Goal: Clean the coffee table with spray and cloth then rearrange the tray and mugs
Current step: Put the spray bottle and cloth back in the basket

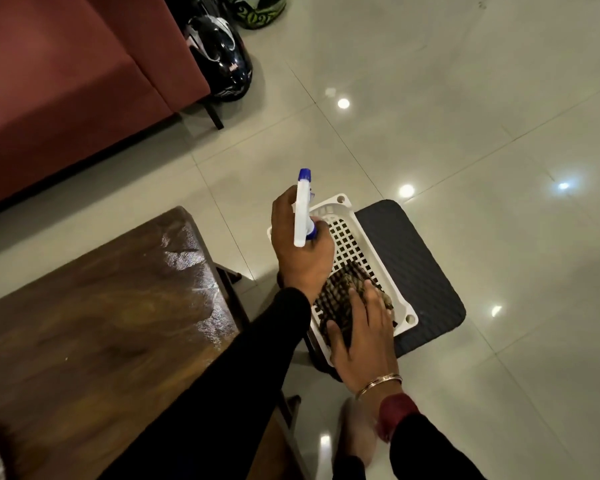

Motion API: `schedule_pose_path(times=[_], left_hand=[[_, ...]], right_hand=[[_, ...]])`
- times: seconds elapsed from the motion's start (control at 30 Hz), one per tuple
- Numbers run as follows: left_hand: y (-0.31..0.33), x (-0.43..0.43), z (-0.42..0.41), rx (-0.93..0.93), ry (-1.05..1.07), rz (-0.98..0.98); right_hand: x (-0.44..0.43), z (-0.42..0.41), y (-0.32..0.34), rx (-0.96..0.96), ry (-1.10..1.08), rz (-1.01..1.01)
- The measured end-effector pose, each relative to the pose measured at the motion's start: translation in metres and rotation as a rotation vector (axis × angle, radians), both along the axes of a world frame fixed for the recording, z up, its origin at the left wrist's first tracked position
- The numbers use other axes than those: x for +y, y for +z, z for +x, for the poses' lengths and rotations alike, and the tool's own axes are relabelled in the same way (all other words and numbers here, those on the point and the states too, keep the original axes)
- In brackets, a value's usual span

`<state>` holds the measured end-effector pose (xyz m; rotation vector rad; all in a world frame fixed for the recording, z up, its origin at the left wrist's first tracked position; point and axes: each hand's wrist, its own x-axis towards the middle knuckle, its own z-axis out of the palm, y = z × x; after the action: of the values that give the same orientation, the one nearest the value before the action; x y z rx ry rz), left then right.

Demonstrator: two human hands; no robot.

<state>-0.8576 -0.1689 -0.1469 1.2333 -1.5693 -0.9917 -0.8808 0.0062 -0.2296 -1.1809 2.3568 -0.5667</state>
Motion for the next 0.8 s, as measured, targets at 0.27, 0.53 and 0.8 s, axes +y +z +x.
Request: schedule_pose_path(times=[0.27,0.53,0.8], left_hand=[[-0.045,0.000,-0.018,-0.107,0.035,-0.007],[-0.048,0.024,-0.005,-0.230,0.184,0.175],[-0.046,0.086,0.094,-0.375,0.083,0.258]], right_hand=[[0.003,0.000,-0.008,0.068,0.104,0.133],[-0.004,-0.008,-0.003,0.111,0.148,0.105],[-0.012,-0.027,-0.005,0.162,0.197,0.104]])
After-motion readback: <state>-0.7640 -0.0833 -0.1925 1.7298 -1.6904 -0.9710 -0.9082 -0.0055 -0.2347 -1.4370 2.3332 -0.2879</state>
